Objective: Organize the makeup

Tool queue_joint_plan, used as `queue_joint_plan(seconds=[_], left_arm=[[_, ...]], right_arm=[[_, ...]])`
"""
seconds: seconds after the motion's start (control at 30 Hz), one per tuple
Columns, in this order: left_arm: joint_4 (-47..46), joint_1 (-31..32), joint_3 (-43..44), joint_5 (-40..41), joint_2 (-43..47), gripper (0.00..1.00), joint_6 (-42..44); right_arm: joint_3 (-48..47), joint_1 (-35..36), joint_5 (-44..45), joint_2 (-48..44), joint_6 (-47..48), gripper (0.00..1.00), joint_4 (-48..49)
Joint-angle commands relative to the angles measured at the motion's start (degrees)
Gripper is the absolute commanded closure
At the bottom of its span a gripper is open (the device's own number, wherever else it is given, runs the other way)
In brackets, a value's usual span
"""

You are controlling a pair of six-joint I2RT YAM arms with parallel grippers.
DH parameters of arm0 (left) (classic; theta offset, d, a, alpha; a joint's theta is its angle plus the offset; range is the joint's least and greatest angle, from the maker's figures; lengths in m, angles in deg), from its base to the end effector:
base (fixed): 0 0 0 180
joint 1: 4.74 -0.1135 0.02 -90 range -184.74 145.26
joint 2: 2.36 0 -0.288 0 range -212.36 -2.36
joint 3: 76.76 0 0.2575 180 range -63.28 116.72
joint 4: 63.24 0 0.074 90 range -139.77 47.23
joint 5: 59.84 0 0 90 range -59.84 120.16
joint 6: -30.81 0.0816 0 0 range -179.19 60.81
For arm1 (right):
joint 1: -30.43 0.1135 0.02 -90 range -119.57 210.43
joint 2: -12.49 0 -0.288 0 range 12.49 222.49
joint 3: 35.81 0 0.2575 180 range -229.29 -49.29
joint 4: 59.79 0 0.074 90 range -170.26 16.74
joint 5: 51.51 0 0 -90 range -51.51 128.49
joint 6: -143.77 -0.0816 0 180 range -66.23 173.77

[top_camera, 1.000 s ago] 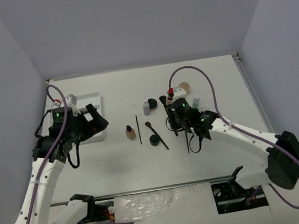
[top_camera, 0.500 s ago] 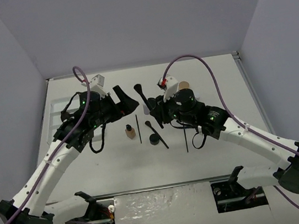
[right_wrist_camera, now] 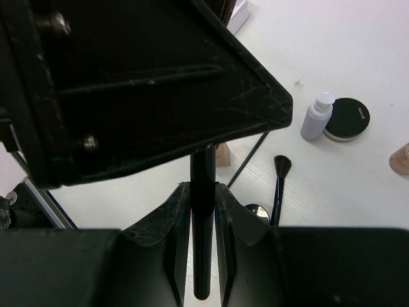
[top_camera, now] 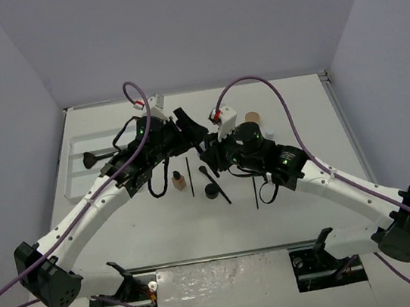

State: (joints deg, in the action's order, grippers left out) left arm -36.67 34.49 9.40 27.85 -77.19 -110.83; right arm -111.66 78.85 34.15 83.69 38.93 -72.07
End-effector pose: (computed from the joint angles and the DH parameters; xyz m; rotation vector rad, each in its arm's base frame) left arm 0.2669 -0.2221 0.4012 -0.1852 1.9880 -1.1149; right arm 0.2196 0.2568 0.3864 -0.5718 1.6905 0.8760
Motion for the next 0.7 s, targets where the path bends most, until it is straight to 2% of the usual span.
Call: queue_joint_plan(seconds=[0.0,0.1,0.47,0.57,0.67], left_arm=[[-4.8,1.0,2.4,1.8,0.8,0.42,-2.9],[-4.6,1.1,1.5,1.8,1.0,0.59,-3.7],[-3.4,1.1,0.5,4.4,2.2,1.00,-3.6],[-3.4,1.0,0.2,4.7,2.3,1.00,-3.6],[-3.0,0.5,0.0,6.0,2.8,1.00,-3.2]], right_arm=[[-2.1,0.3,1.0,0.5,0.9,1.00,5.8],[-1.8,0.3,2.1,0.7,0.8,1.00,6.1],[-1.9,0.3,3.1,1.6,0.7,1.00,6.9],[-2.1,0.3,3.1,1.9,0.9,0.88,7.0],[-2.2,0.3,3.6,1.7,0.9,0.60,7.0]])
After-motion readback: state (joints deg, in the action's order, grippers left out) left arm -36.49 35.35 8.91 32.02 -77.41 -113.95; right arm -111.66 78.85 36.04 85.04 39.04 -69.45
